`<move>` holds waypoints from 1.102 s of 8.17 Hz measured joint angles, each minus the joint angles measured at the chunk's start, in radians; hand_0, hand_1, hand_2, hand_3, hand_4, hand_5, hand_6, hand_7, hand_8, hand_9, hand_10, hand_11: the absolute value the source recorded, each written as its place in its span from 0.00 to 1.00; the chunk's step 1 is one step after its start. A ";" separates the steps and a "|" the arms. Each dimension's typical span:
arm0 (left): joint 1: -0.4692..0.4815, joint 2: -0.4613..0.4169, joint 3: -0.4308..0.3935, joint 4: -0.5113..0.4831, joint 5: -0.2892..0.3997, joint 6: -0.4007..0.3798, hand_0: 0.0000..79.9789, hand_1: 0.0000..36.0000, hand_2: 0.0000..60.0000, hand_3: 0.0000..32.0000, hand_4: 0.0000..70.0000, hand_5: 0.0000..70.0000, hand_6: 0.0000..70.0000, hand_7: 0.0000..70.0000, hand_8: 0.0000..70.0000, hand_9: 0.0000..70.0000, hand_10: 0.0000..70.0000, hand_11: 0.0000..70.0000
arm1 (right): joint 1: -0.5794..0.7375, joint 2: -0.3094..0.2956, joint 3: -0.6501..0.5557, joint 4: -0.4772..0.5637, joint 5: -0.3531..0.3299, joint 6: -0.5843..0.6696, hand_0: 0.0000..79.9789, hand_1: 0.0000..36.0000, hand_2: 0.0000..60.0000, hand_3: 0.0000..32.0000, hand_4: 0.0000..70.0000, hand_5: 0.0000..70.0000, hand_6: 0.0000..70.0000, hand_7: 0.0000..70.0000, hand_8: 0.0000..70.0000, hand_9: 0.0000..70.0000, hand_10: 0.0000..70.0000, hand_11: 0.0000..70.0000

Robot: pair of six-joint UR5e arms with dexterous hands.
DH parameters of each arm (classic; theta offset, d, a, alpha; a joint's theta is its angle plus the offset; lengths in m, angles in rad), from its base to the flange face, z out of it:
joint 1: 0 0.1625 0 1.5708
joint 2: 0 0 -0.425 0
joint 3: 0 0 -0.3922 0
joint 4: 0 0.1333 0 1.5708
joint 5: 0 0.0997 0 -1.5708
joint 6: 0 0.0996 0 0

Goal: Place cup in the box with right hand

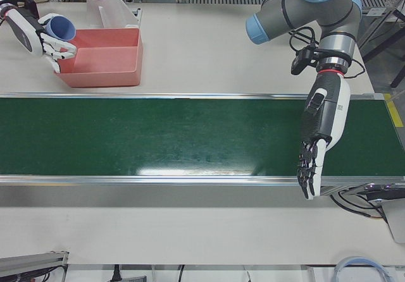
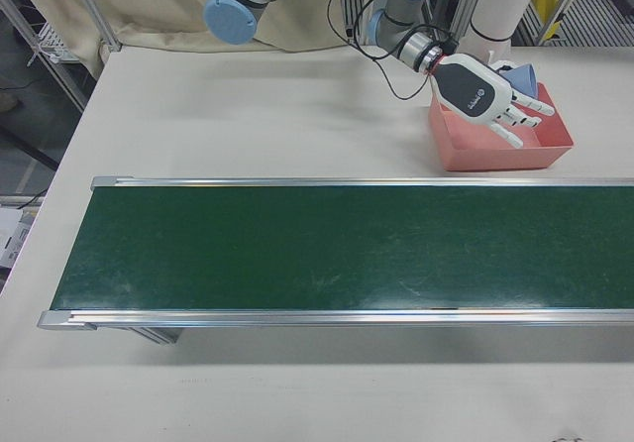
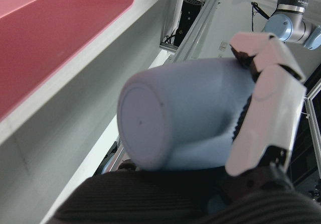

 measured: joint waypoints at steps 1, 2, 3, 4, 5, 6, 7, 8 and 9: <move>0.000 0.000 0.001 -0.001 0.000 0.000 0.00 0.00 0.00 0.00 0.00 0.00 0.00 0.00 0.00 0.00 0.00 0.00 | -0.002 0.000 0.000 0.000 0.000 0.001 0.58 0.58 0.50 0.00 0.00 0.07 0.06 0.18 0.00 0.03 0.00 0.00; 0.000 0.000 0.001 -0.001 0.000 0.000 0.00 0.00 0.00 0.00 0.00 0.00 0.00 0.00 0.00 0.00 0.00 0.00 | -0.002 0.001 -0.001 0.000 0.000 0.002 0.58 0.58 0.50 0.00 0.00 0.07 0.06 0.20 0.00 0.05 0.00 0.00; 0.000 0.000 0.001 -0.001 0.000 0.000 0.00 0.00 0.00 0.00 0.00 0.00 0.00 0.00 0.00 0.00 0.00 0.00 | -0.002 0.001 0.000 0.000 0.000 0.004 0.58 0.58 0.50 0.00 0.00 0.07 0.06 0.22 0.00 0.06 0.00 0.00; 0.000 0.000 0.001 -0.001 0.000 0.000 0.00 0.00 0.00 0.00 0.00 0.00 0.00 0.00 0.00 0.00 0.00 0.00 | -0.003 0.001 0.000 0.000 0.000 0.005 0.58 0.58 0.50 0.00 0.00 0.07 0.07 0.23 0.01 0.06 0.00 0.00; 0.000 0.000 0.001 -0.001 0.000 0.000 0.00 0.00 0.00 0.00 0.00 0.00 0.00 0.00 0.00 0.00 0.00 0.00 | -0.003 0.001 0.000 0.000 0.000 0.005 0.58 0.58 0.51 0.00 0.00 0.07 0.07 0.24 0.01 0.07 0.00 0.00; 0.001 0.000 0.001 0.000 0.000 0.000 0.00 0.00 0.00 0.00 0.00 0.00 0.00 0.00 0.00 0.00 0.00 0.00 | -0.003 0.001 0.001 0.000 0.000 0.006 0.58 0.58 0.51 0.00 0.00 0.07 0.07 0.25 0.01 0.08 0.00 0.00; 0.000 0.000 0.001 0.000 0.000 0.000 0.00 0.00 0.00 0.00 0.00 0.00 0.00 0.00 0.00 0.00 0.00 0.00 | -0.003 0.001 0.004 0.000 0.000 0.007 0.58 0.58 0.52 0.00 0.00 0.08 0.09 0.35 0.04 0.13 0.00 0.00; 0.000 0.000 0.000 0.000 0.000 -0.001 0.00 0.00 0.00 0.00 0.00 0.00 0.00 0.00 0.00 0.00 0.00 0.00 | 0.002 0.000 0.015 0.000 0.000 0.009 0.57 0.52 0.52 0.00 0.00 0.11 0.21 0.86 0.30 0.56 0.11 0.18; 0.000 0.000 0.000 0.000 0.000 -0.001 0.00 0.00 0.00 0.00 0.00 0.00 0.00 0.00 0.00 0.00 0.00 0.00 | 0.019 0.000 0.034 0.000 0.001 0.010 0.55 0.52 0.64 0.00 0.00 0.13 0.28 1.00 0.45 0.78 0.21 0.33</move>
